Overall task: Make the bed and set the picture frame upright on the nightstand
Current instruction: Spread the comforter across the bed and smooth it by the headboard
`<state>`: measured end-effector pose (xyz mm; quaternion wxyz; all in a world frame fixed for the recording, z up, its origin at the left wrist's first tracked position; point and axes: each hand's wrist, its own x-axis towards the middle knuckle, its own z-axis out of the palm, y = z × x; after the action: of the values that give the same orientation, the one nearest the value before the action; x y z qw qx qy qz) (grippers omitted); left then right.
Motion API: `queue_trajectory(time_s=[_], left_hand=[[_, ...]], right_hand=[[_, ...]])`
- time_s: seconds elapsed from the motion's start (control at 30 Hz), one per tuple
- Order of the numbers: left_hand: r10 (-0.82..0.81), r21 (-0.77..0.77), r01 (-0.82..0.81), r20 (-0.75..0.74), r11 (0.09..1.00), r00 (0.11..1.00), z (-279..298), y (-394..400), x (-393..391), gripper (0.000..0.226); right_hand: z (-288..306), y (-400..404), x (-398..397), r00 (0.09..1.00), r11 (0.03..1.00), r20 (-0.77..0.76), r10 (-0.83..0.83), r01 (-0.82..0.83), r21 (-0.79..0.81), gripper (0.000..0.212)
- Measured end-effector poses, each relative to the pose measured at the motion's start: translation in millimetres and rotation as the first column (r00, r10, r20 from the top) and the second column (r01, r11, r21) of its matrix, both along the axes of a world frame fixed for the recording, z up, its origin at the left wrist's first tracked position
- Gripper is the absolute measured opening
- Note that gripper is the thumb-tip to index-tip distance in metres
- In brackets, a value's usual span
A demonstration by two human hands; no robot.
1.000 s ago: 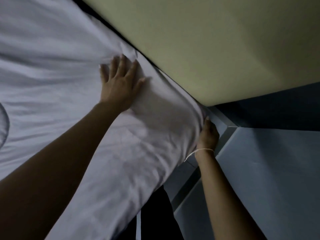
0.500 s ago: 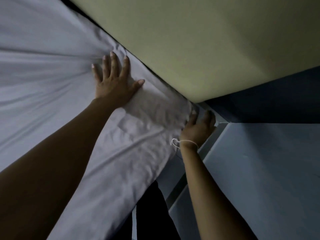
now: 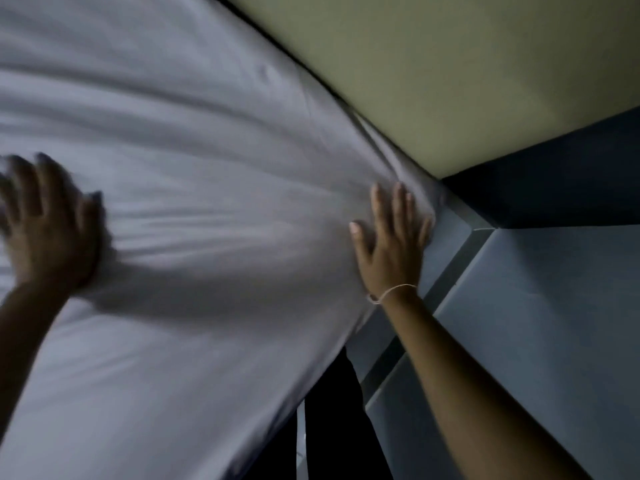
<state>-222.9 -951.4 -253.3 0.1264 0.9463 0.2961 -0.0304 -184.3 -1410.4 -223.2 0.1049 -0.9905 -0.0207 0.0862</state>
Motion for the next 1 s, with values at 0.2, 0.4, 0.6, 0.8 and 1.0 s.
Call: queue_trajectory(time_s=[0.2, 0.4, 0.6, 0.8, 1.0], left_hand=[[-0.475, -0.039, 0.475, -0.003, 0.879, 0.88, 54, -151, -59, 0.071], [-0.749, -0.06, 0.748, -0.003, 0.661, 0.662, 51, -260, -106, 0.071], [-0.853, -0.12, 0.857, 0.095, 0.502, 0.513, 55, -257, -108, 0.058], [-0.636, -0.135, 0.724, 0.386, 0.677, 0.668, 64, -188, -76, 0.046], [-0.494, -0.007, 0.503, 0.176, 0.864, 0.851, 59, -141, 6, 0.06]], right_hand=[[13, -10, -3, 0.998, 0.996, -0.036, -0.053, 0.056, 0.065, 0.065], [50, 73, 23, 0.977, 0.966, 0.151, 0.153, -0.18, 0.185, 0.062], [36, 180, 69, 0.86, 0.855, 0.102, 0.5, -0.509, 0.1, 0.062], [8, 104, 68, 0.928, 0.931, 0.076, 0.364, -0.362, -0.037, 0.064], [5, -1, 8, 0.995, 0.996, 0.021, 0.093, -0.092, -0.019, 0.062]])
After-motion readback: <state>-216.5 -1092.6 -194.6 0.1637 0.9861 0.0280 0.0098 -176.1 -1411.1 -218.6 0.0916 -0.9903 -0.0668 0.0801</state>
